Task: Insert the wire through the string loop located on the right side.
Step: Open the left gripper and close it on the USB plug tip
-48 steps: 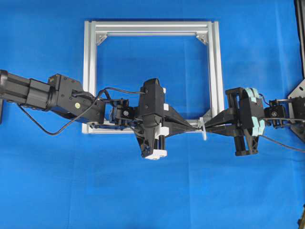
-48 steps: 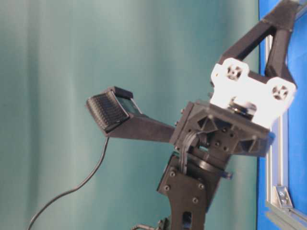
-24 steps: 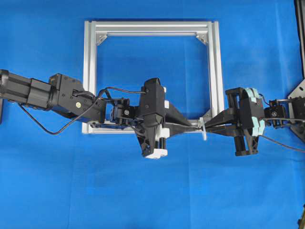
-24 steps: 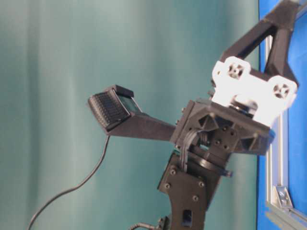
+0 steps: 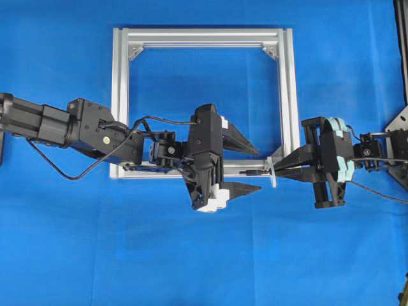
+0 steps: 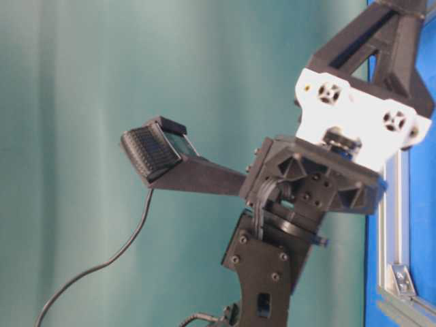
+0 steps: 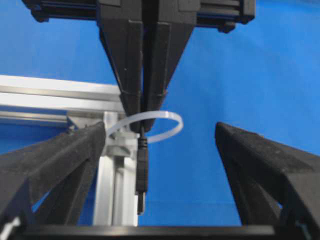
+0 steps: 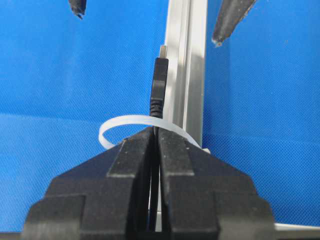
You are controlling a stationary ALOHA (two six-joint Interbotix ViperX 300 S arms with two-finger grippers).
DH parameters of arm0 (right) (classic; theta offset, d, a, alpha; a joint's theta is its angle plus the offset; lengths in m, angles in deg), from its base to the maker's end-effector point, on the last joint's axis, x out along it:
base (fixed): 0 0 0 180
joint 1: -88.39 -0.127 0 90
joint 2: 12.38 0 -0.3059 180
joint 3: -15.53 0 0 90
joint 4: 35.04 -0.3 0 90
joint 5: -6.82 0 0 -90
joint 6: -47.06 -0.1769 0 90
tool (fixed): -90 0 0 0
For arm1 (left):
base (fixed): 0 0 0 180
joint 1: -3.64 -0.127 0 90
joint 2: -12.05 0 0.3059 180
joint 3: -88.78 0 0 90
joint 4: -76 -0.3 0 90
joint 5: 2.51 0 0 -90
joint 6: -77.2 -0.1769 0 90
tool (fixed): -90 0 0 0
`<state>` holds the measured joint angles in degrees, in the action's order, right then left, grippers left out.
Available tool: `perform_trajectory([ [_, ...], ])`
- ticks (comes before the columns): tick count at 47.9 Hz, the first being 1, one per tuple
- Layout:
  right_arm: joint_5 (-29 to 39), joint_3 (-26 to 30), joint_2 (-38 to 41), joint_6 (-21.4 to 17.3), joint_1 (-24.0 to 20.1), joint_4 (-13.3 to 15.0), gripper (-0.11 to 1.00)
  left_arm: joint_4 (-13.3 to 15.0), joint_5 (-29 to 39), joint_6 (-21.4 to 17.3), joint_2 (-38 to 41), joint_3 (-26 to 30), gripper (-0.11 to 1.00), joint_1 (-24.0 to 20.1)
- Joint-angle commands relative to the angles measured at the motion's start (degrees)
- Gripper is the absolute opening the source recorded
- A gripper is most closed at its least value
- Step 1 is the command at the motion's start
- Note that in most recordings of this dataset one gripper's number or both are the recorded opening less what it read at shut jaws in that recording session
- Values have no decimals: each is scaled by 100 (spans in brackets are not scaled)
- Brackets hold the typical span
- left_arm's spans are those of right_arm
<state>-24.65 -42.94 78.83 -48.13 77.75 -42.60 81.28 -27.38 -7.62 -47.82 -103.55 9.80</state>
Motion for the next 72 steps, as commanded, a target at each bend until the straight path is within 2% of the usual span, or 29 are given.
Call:
perform_trajectory([
  [1,-53,105,-26,9,18,9,-4,-18,-44,9,-18,132,90,-9],
  [16,-53,105,-35,9,9,9,-4,-18,-53,9,413,167,90,-9],
  [72,-53,114,-35,9,9,9,-4,-18,0,-9,413,185,88,-9],
])
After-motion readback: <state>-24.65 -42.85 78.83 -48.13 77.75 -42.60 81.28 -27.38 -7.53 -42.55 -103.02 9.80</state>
